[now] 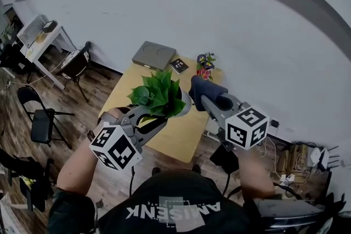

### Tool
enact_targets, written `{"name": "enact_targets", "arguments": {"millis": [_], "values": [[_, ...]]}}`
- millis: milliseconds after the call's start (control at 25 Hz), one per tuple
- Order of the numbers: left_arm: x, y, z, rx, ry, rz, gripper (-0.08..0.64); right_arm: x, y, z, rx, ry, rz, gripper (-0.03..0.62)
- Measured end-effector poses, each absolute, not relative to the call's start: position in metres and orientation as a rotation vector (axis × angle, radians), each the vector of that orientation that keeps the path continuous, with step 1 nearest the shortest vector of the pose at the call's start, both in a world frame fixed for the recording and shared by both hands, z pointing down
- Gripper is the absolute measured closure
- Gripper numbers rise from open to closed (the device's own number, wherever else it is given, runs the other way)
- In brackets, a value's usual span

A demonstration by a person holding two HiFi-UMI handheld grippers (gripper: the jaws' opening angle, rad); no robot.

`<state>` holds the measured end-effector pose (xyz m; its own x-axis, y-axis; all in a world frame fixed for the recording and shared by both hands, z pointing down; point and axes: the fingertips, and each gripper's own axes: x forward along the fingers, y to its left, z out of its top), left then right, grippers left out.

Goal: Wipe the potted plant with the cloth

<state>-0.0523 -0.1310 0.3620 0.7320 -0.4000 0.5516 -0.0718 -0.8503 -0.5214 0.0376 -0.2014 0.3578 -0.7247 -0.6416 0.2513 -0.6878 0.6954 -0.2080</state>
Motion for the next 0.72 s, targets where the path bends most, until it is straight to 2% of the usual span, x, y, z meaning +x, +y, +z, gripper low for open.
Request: {"name": "enact_targets", "arguments": {"millis": [280,720], "values": [[-0.049,-0.125,0.361,-2.422,0.324,-0.919,0.552,0.001,-0.183,0.298,0.923,-2.900,0.333,0.565],[-0.054,-0.123,0.350,-2.389,0.358,-0.889,0.552,-0.007,-0.182,0.305,0.908,-2.892,0.355,0.565]]}}
